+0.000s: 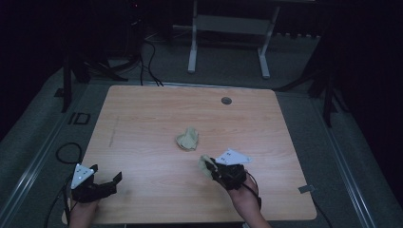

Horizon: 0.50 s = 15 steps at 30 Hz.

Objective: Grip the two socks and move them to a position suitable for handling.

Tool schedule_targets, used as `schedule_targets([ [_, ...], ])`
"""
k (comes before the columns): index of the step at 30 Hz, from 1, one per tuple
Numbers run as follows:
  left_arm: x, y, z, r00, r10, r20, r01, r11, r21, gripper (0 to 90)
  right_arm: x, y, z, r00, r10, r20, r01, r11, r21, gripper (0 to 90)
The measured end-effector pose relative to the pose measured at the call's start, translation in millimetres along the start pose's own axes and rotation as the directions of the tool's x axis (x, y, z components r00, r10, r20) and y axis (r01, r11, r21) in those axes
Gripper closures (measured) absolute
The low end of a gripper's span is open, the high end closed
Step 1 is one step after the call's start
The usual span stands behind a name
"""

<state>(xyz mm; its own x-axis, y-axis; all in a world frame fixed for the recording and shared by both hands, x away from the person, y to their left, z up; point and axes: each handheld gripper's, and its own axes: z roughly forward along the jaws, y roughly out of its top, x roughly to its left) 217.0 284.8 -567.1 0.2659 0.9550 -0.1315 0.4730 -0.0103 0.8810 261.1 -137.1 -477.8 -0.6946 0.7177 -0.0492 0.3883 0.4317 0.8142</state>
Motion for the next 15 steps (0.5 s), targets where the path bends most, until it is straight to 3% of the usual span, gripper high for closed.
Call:
schedule_targets([
  [6,-4.2,1.2,-1.4,0.9998,0.017,0.000,-0.017,0.9998,-0.003,1.7,7.7,-22.6,13.7,0.9999,0.012,-0.004,-0.012,0.999,0.034,79.6],
  [11,-7.6,1.9,-0.7,0.9995,0.030,0.008,-0.030,0.9995,0.012,1.8,15.5,-37.4,25.4,0.9991,0.004,-0.042,-0.001,0.997,0.078,79.5],
  [15,-16.2,4.7,-0.3,0.9974,0.052,0.051,-0.053,0.9985,0.017,1.8,18.4,-50.1,40.3,0.9989,-0.001,-0.047,0.006,0.994,0.111,79.3],
])
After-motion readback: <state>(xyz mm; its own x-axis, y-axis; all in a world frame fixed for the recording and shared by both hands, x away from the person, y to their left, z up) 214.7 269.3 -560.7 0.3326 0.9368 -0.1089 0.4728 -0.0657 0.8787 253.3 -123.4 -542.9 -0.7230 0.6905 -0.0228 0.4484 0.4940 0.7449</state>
